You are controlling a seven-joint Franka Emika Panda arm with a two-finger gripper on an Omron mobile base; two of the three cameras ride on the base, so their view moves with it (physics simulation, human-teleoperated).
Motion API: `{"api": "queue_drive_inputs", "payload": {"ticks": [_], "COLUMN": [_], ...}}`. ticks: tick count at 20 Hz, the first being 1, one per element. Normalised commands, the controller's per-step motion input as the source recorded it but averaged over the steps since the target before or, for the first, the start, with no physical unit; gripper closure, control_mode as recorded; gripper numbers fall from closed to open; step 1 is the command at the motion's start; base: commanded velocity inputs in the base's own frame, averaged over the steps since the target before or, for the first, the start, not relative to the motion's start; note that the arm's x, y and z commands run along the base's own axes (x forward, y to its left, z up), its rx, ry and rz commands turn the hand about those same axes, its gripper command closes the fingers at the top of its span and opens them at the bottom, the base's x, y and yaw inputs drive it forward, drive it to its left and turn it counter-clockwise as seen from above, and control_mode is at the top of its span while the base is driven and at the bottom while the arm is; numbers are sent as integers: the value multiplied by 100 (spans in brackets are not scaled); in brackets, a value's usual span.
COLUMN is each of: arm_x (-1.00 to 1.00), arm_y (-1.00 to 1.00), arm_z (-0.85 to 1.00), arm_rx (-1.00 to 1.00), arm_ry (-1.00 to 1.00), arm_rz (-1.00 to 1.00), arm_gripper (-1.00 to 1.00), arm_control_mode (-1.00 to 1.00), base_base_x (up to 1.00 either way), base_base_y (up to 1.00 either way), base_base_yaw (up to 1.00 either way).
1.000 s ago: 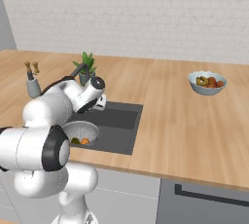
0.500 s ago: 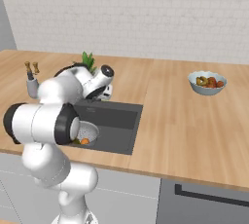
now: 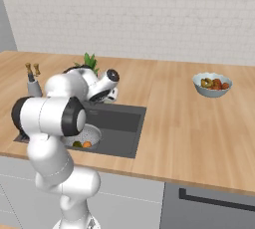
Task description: Put the colander in the sink, put the tangerine, kiwi in the colander, and turn on the sink faucet and pour water over the colander.
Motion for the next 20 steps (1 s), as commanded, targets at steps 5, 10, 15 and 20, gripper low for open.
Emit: {"api": "queue_drive_inputs", "payload": {"ticks": [5, 10, 15, 20], "arm_x": [16, 20, 35, 23], "arm_y": [1, 17, 9, 1], "arm_z": [-22, -20, -8, -13], "arm_rx": [11, 12, 9, 8], "arm_ry": [-2, 0, 0, 0], "arm_rz": [-10, -8, -9, -8], "arm_gripper": [-100, -100, -100, -100], "arm_control_mode": [-100, -100, -100, -100], "base_base_x": [0, 0, 0, 0], "base_base_y": [0, 0, 0, 0], "base_base_yaw": [0, 0, 0, 0]}}
